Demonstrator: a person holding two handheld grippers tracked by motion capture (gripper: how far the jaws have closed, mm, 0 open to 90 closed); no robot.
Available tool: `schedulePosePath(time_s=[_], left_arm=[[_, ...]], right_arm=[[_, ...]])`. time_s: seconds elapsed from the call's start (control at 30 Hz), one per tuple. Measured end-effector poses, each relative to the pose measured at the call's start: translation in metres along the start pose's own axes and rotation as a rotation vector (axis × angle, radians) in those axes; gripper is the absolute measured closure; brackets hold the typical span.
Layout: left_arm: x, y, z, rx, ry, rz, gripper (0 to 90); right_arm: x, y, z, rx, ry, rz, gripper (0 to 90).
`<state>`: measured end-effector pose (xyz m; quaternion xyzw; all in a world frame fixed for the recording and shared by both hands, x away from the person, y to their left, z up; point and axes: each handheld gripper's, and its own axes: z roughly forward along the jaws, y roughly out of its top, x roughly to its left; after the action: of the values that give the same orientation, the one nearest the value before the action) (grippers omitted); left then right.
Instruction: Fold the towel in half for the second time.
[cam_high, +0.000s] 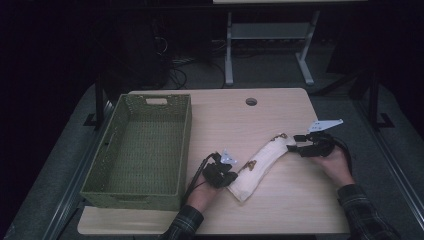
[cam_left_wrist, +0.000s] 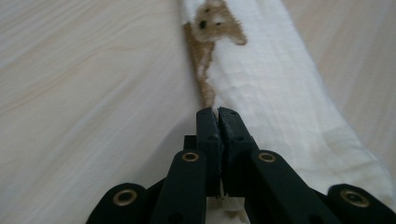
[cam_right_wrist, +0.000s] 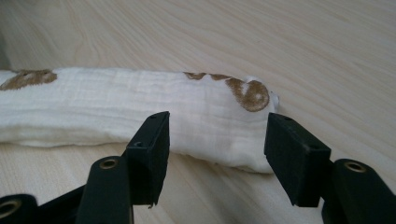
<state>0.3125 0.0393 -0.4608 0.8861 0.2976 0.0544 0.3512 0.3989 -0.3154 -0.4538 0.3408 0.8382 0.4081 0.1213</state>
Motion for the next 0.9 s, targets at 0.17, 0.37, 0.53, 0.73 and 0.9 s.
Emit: schedulePosePath(time_s=[0.17, 0.37, 0.53, 0.73, 0.9], left_arm=[[-0.015, 0.003, 0.004, 0.007, -0.062, 0.035, 87.2], [-0.040, 0.009, 0.014, 0.014, -0.128, 0.103, 87.2], [-0.056, 0.013, 0.021, 0.019, -0.164, 0.150, 86.9], [-0.073, 0.019, 0.029, 0.018, -0.188, 0.207, 86.6], [-0.081, 0.023, 0.035, 0.005, -0.228, 0.212, 84.9]], right_arm=[[-0.001, 0.000, -0.001, -0.007, -0.001, 0.006, 39.2], [-0.001, 0.000, -0.001, -0.007, -0.002, 0.003, 38.6], [-0.001, 0.000, -0.001, -0.006, -0.003, 0.000, 38.3], [-0.001, 0.001, -0.004, -0.020, -0.004, 0.000, 38.3], [-0.002, 0.001, -0.003, -0.018, 0.002, -0.005, 38.2]])
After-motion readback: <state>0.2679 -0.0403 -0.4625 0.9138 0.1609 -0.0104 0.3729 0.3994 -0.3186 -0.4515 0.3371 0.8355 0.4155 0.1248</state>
